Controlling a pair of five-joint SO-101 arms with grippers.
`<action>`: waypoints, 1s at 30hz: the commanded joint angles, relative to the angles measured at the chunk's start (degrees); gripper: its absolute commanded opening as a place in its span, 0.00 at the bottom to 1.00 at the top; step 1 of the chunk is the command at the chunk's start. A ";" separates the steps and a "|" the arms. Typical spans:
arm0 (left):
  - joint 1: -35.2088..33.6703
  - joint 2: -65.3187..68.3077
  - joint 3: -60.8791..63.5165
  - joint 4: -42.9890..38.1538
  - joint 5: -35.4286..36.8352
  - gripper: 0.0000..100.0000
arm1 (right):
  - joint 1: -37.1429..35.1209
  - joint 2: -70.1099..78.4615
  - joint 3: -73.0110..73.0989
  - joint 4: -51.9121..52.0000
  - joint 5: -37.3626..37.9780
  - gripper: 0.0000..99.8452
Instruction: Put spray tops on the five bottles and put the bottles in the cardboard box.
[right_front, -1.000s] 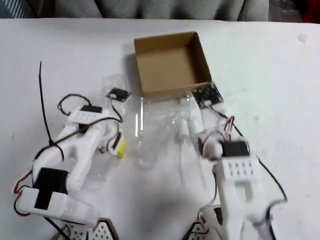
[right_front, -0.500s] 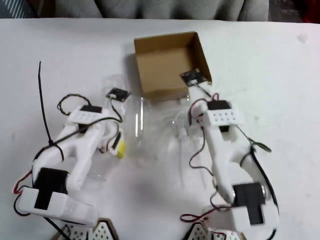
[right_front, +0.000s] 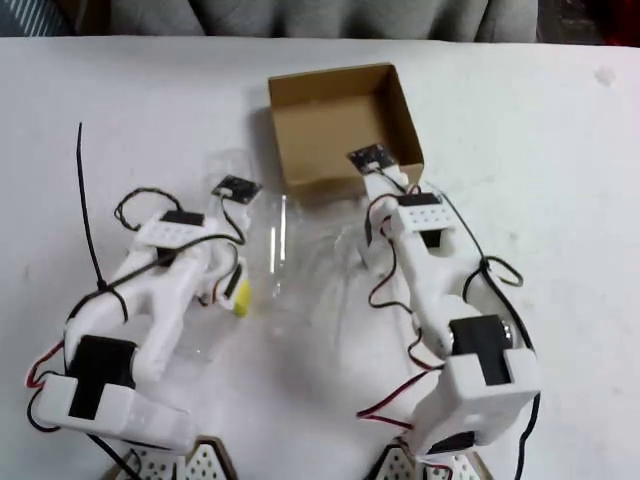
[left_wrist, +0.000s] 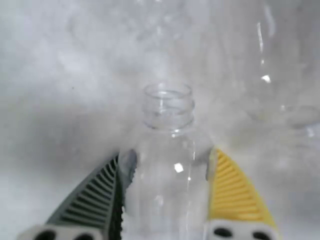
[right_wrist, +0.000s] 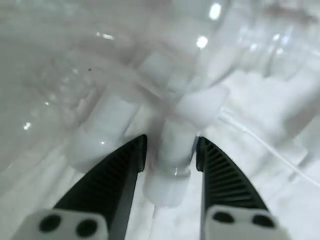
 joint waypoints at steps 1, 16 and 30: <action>-1.98 -0.31 -1.93 -1.76 -0.79 0.02 | 1.27 0.04 -3.43 3.56 -0.26 0.10; -1.89 -0.31 -1.85 -1.85 -0.88 0.02 | 2.15 -20.00 -13.10 31.43 0.26 0.02; -1.89 -19.65 1.32 -1.41 -0.35 0.02 | 1.80 -54.37 6.42 31.52 0.35 0.02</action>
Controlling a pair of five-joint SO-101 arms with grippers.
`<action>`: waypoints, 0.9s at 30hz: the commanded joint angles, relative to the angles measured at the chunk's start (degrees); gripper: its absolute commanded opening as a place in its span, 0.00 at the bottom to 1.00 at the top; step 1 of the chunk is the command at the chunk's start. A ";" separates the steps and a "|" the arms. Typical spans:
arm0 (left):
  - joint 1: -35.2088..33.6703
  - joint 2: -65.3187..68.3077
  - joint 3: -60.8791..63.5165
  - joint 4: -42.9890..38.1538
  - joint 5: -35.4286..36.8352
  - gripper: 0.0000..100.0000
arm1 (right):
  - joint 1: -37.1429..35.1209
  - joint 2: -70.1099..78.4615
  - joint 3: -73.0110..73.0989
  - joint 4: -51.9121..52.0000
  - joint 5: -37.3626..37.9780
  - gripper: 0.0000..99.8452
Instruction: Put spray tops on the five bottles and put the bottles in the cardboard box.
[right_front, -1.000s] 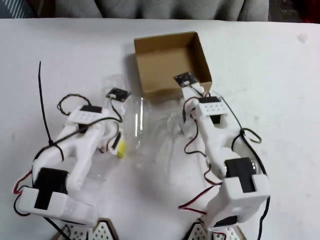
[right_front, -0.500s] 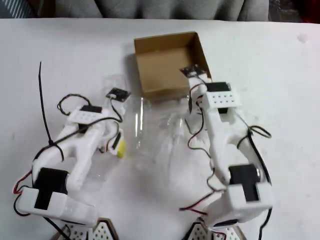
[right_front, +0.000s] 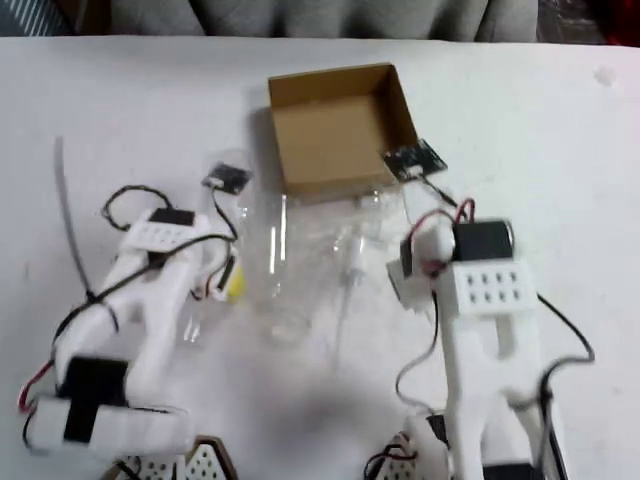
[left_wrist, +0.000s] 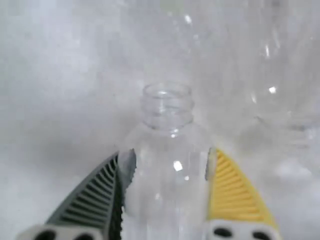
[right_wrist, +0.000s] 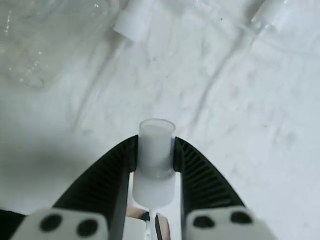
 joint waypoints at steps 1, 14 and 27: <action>-0.40 -14.99 0.97 -1.23 -0.26 0.02 | -0.13 -9.27 0.79 -3.91 0.09 0.02; 8.48 -47.08 2.11 -7.38 -0.18 0.02 | -2.95 -25.54 0.53 -42.51 -4.66 0.02; 18.51 -73.10 30.42 -36.40 20.22 0.02 | -13.67 -25.71 -10.73 -66.07 -25.23 0.02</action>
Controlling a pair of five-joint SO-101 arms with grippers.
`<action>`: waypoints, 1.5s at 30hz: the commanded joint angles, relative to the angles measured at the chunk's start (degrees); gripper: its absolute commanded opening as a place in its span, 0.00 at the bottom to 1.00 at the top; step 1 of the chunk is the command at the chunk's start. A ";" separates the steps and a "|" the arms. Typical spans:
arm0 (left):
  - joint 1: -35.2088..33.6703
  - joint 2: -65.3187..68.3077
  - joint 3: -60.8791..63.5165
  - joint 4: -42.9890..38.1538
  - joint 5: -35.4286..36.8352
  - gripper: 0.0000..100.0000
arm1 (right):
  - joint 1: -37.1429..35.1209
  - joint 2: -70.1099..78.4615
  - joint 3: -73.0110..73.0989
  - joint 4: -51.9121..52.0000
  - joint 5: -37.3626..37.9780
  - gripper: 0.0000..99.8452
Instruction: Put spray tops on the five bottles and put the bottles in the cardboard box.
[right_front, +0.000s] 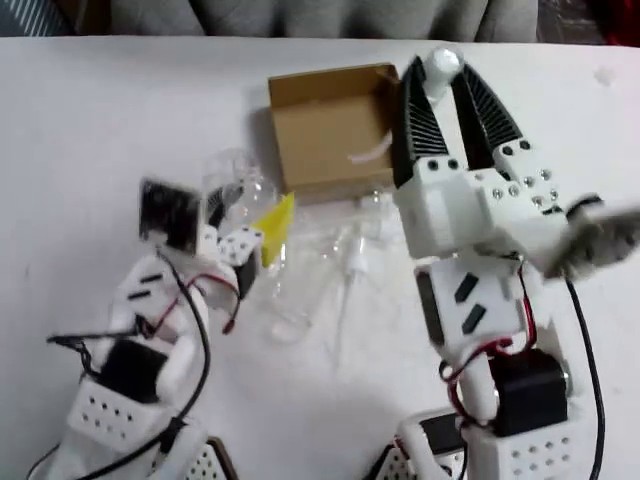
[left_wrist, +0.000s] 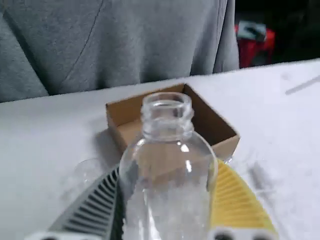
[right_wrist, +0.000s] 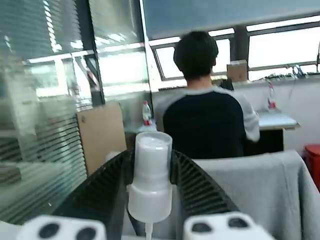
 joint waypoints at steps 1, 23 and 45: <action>3.47 -10.95 10.46 -12.31 0.44 0.02 | -6.81 0.57 -5.71 -4.88 -0.26 0.02; 4.44 -26.51 29.36 -18.37 -10.37 0.02 | -22.11 26.86 -43.78 30.29 10.11 0.02; 4.44 -26.51 29.36 -18.29 -10.37 0.02 | -22.11 26.77 -31.21 23.34 9.76 0.02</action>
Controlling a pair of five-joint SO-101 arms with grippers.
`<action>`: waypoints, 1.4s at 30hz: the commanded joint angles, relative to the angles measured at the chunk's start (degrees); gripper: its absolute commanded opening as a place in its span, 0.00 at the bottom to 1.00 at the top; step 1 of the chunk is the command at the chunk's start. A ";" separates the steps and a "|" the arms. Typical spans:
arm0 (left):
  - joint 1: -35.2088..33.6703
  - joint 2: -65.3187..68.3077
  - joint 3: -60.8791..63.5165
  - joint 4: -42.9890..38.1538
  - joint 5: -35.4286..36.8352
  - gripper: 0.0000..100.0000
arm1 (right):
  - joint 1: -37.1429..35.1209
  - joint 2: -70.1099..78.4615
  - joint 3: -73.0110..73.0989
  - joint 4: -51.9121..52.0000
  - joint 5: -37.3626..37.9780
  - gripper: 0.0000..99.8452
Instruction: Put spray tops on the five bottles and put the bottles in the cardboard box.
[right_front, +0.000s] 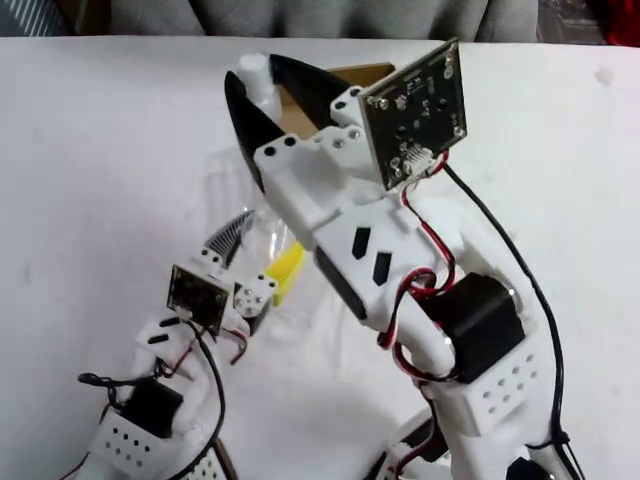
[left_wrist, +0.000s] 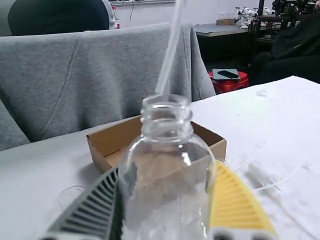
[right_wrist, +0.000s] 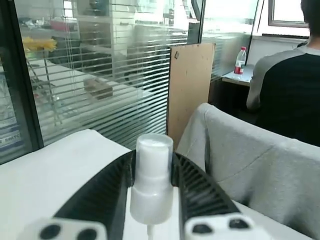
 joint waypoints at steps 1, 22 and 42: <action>0.04 -1.54 -0.53 -2.11 -0.62 0.02 | -0.31 -0.57 2.29 -1.54 0.09 0.02; 0.04 -1.54 -0.35 -2.20 -0.62 0.02 | -0.84 -5.05 17.05 9.89 -3.52 0.02; 0.04 -1.54 -0.35 -2.20 -0.53 0.02 | -1.10 -4.79 3.52 25.63 1.23 0.17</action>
